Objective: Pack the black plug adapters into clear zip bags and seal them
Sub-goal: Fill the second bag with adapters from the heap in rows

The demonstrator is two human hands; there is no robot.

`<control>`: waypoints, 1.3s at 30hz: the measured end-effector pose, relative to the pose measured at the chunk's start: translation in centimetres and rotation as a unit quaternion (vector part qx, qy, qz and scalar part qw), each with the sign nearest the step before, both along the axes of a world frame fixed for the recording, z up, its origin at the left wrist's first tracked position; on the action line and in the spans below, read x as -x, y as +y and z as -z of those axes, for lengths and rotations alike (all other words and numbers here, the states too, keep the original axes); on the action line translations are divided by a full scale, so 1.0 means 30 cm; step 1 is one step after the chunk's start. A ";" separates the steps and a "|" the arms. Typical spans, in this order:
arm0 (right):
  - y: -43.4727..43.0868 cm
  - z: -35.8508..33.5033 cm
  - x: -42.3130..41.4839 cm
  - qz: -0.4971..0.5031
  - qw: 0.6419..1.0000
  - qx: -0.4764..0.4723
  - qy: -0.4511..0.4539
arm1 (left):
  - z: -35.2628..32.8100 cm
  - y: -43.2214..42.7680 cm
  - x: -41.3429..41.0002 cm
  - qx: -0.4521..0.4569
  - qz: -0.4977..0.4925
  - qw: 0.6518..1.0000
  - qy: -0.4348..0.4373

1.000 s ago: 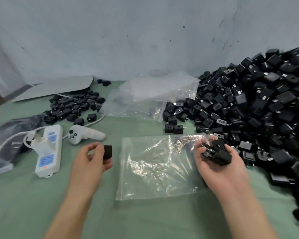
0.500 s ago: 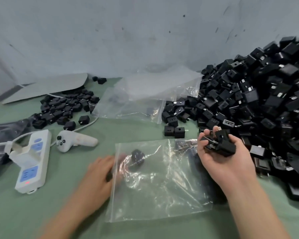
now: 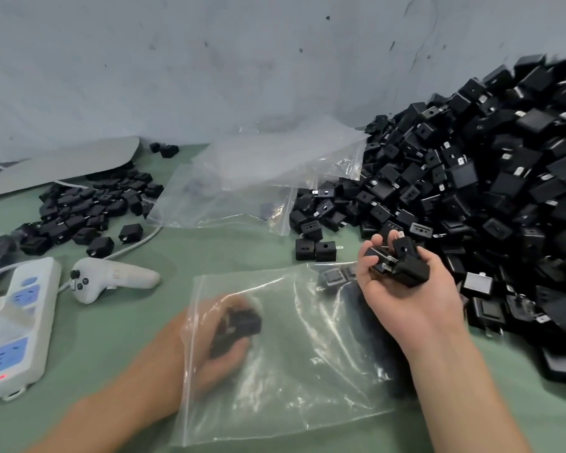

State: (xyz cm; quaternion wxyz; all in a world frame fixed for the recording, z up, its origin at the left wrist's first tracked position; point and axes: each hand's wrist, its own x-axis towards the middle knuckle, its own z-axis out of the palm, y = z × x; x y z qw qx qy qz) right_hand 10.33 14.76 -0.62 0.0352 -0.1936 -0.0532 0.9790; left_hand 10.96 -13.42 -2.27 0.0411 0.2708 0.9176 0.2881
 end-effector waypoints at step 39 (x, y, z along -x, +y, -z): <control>0.027 0.014 -0.008 0.008 1.000 0.023 0.002 | 0.002 0.321 0.128 0.016 0.034 0.997 -0.073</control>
